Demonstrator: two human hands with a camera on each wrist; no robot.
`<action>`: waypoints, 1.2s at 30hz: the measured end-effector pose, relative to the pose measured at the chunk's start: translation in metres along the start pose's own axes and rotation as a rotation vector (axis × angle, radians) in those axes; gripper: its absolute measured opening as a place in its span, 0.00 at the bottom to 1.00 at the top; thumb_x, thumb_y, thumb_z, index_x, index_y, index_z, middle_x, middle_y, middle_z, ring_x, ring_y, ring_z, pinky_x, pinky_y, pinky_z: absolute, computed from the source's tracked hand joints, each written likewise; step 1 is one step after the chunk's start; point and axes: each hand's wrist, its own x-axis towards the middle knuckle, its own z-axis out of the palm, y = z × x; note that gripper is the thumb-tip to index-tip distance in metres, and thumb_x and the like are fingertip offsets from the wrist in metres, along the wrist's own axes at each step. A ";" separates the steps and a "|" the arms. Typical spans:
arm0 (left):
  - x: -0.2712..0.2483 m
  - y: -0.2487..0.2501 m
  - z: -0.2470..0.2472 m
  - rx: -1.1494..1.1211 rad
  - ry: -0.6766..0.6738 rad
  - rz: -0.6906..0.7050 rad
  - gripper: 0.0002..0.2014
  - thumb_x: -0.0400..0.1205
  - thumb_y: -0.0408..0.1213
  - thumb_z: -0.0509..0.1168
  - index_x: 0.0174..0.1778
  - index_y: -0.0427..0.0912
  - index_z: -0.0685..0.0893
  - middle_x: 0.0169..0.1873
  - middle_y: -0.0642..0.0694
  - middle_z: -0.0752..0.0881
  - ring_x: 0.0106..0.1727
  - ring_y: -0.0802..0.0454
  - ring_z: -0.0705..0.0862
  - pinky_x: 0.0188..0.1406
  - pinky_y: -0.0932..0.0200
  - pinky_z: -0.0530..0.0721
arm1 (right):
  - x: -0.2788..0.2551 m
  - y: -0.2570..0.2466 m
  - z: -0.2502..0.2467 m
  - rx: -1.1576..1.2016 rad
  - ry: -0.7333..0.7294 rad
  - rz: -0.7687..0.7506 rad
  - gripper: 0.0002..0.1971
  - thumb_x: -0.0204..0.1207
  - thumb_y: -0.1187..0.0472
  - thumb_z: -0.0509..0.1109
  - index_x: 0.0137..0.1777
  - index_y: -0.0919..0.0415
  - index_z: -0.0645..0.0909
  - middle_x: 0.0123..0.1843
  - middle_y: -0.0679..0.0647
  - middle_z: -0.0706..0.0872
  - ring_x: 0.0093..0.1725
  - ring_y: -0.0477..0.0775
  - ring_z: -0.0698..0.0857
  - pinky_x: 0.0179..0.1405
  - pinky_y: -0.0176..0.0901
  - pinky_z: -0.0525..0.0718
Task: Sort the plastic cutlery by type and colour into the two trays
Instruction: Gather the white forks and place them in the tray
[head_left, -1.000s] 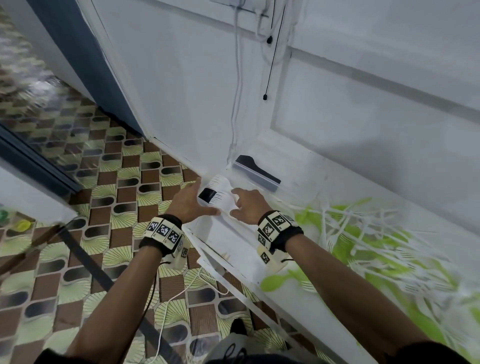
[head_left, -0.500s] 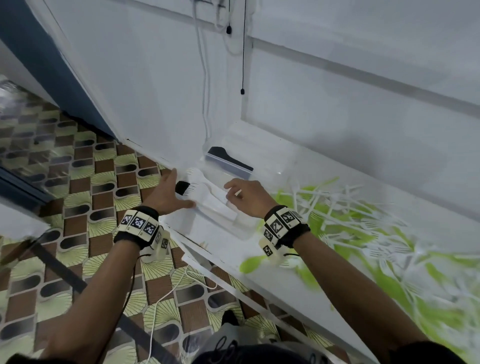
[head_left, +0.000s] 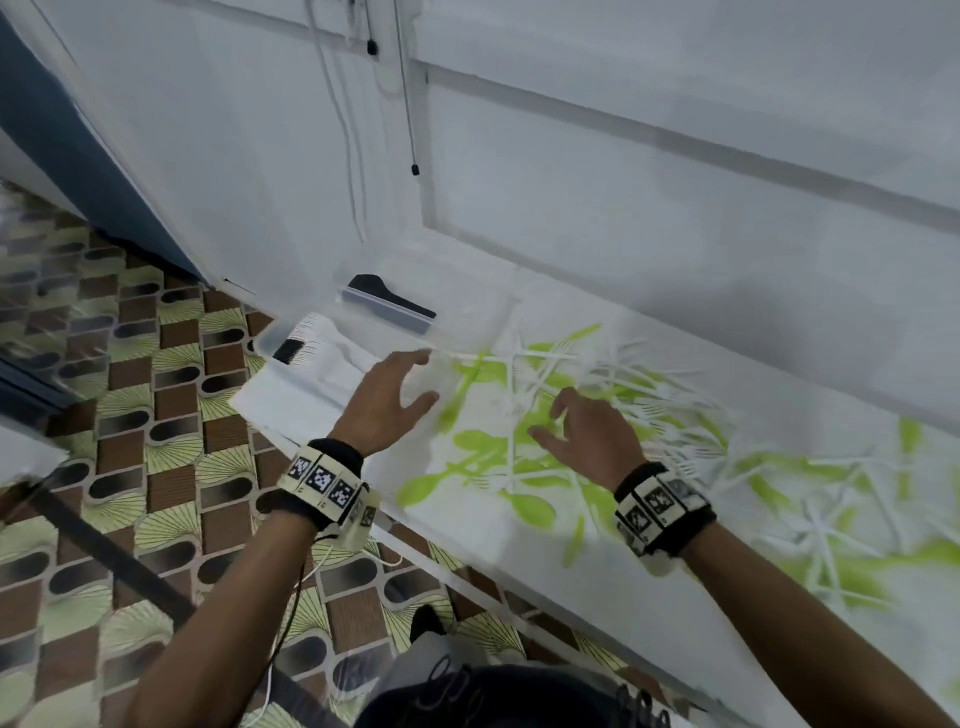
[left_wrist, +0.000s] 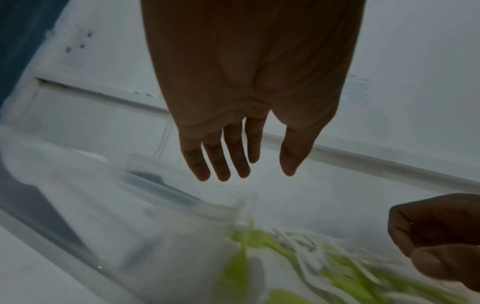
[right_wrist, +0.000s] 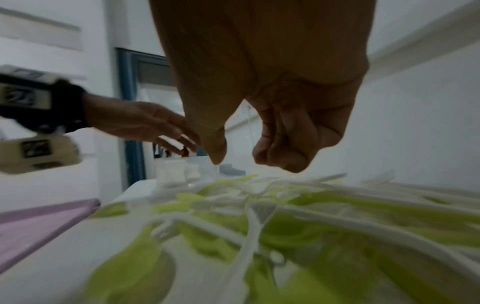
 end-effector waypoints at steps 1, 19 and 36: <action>-0.002 0.012 0.014 -0.008 -0.020 0.018 0.30 0.80 0.57 0.64 0.73 0.41 0.80 0.66 0.44 0.85 0.66 0.44 0.83 0.70 0.43 0.79 | -0.014 0.004 0.000 -0.074 -0.020 0.012 0.22 0.78 0.37 0.72 0.57 0.56 0.77 0.43 0.50 0.86 0.44 0.55 0.85 0.36 0.47 0.77; -0.004 0.100 0.160 0.363 -0.242 0.069 0.14 0.77 0.43 0.77 0.53 0.49 0.80 0.58 0.48 0.80 0.59 0.41 0.79 0.50 0.47 0.75 | -0.080 0.081 0.009 0.193 0.093 0.190 0.25 0.83 0.70 0.61 0.79 0.54 0.67 0.51 0.60 0.88 0.53 0.63 0.86 0.47 0.54 0.82; 0.045 0.111 0.139 0.105 -0.278 0.207 0.11 0.73 0.23 0.67 0.46 0.42 0.77 0.37 0.49 0.75 0.36 0.44 0.75 0.35 0.50 0.70 | -0.091 0.055 0.044 0.328 0.359 0.179 0.17 0.76 0.66 0.59 0.60 0.57 0.84 0.59 0.51 0.79 0.46 0.55 0.83 0.44 0.49 0.81</action>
